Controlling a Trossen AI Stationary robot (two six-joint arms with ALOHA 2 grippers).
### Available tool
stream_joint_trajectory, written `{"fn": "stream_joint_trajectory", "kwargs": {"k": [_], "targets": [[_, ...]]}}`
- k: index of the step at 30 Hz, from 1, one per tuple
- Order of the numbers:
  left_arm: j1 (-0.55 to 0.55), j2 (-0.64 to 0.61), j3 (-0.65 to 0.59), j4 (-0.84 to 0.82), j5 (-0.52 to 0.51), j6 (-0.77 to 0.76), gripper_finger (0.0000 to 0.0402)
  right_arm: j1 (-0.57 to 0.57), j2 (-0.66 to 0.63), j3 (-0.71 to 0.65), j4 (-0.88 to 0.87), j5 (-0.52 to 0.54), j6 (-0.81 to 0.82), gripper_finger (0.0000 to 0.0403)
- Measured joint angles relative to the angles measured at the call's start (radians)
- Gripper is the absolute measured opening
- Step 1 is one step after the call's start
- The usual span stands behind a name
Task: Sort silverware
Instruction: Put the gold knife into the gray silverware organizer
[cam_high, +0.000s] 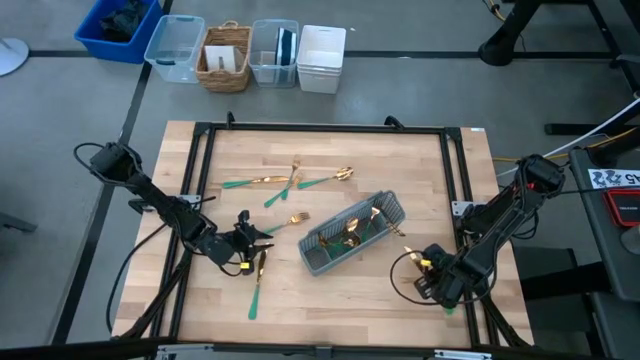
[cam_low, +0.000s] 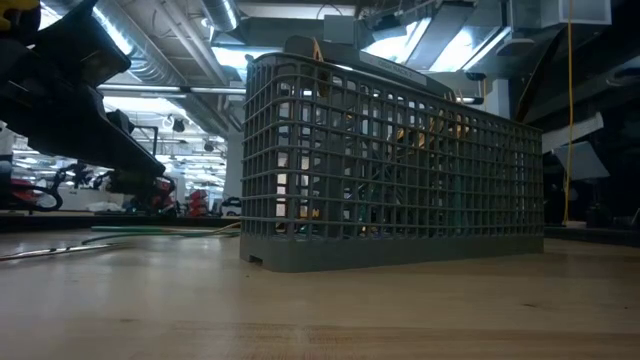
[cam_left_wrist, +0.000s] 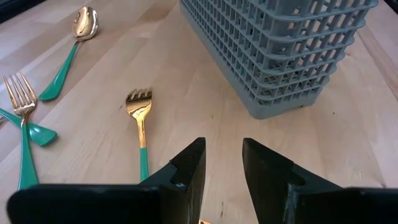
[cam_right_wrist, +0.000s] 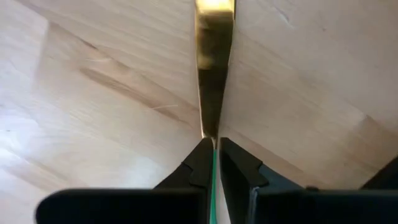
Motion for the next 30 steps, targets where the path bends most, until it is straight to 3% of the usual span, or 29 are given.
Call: {"fn": "stream_joint_trajectory", "kwargs": {"k": [13, 23, 30], "targets": [[0.000, 0.000, 0.000, 0.000, 0.000, 0.000, 0.0100, 0.000, -0.007, 0.002, 0.012, 0.064, 0.001, 0.0035], [0.000, 0.000, 0.000, 0.000, 0.000, 0.005, 0.0100, 0.000, 0.013, 0.002, 0.020, 0.053, 0.003, 0.0102], [0.000, 0.000, 0.000, 0.000, 0.000, 0.007, 0.0100, 0.000, 0.060, 0.003, 0.030, 0.046, -0.004, 0.0101]]}}
